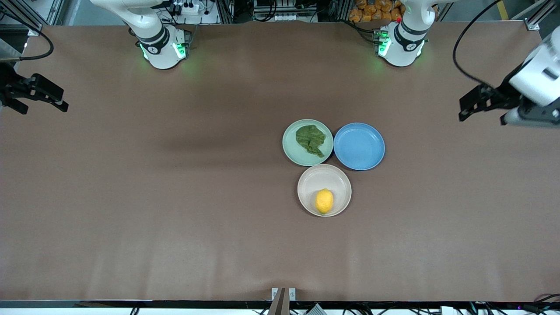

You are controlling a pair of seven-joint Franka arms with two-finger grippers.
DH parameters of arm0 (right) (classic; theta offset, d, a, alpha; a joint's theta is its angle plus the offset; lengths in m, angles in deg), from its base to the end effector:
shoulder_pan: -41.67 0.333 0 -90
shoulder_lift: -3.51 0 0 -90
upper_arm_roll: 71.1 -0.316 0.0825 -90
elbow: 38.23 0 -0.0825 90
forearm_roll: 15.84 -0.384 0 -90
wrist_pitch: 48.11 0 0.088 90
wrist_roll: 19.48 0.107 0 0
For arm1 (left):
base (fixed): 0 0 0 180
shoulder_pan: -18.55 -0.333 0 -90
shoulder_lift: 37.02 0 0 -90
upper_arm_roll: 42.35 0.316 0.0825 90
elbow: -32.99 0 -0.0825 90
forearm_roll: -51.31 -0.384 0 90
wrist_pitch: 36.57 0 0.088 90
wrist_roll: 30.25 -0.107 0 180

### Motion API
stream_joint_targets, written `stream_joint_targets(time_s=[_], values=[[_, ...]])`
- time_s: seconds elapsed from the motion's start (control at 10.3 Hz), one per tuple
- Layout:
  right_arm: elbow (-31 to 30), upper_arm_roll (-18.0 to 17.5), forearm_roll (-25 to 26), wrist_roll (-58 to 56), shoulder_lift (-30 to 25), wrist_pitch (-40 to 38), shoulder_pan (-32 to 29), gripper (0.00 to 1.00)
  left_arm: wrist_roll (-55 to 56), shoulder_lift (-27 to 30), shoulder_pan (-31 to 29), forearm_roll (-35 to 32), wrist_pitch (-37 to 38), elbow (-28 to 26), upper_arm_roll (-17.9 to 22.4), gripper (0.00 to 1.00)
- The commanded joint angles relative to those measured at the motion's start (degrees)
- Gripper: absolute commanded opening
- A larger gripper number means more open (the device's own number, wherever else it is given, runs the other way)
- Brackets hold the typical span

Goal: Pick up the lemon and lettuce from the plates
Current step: 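Move the left gripper to the lemon while the right gripper reaches the lettuce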

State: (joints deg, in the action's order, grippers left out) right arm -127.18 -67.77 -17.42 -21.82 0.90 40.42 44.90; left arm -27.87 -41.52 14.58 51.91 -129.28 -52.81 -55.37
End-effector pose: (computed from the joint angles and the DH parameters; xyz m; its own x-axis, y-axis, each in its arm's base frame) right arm 0.5380 0.0013 0.6557 0.9984 0.0397 0.0393 0.0409 -0.9988 -0.0286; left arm 0.5767 -0.0874 0.6200 0.9925 -0.1141 0.0428 -0.1154 -0.9929 0.0299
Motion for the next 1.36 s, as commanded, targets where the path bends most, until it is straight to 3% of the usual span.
stream_joint_targets(time_s=[0.0,0.19,0.39,0.58,0.68,1.07,1.27], values=[[-0.4,0.5,-1.0,0.4,-0.6,-0.3,1.2,1.0,5.3,-7.4,3.9,1.1,-7.4,1.3,-0.1,1.0],[-0.4,0.4,-1.0,1.3,-0.2,0.0,3.3,1.0,12.0,-12.7,8.0,1.0,-12.6,1.5,-0.1,1.0],[-1.1,-0.4,-1.1,8.3,2.5,2.3,9.2,1.0,17.5,-19.0,12.6,0.5,-16.8,3.1,0.3,1.0],[-1.1,-4.5,-1.2,20.4,7.1,6.5,14.3,1.0,21.9,-24.3,16.4,-0.8,-22.3,3.5,0.6,1.0],[-1.2,-6.6,-1.1,26.1,9.5,10.0,17.2,1.0,22.6,-26.3,17.5,-0.9,-23.9,3.7,0.5,1.0],[-1.5,-6.8,0.1,51.1,20.5,26.4,33.0,1.0,25.3,-33.5,21.2,-0.8,-31.6,4.9,0.5,1.0],[-1.5,-6.8,5.0,62.7,26.4,33.1,39.2,1.0,25.5,-35.8,23.4,-1.2,-34.0,4.9,1.2,1.0]])
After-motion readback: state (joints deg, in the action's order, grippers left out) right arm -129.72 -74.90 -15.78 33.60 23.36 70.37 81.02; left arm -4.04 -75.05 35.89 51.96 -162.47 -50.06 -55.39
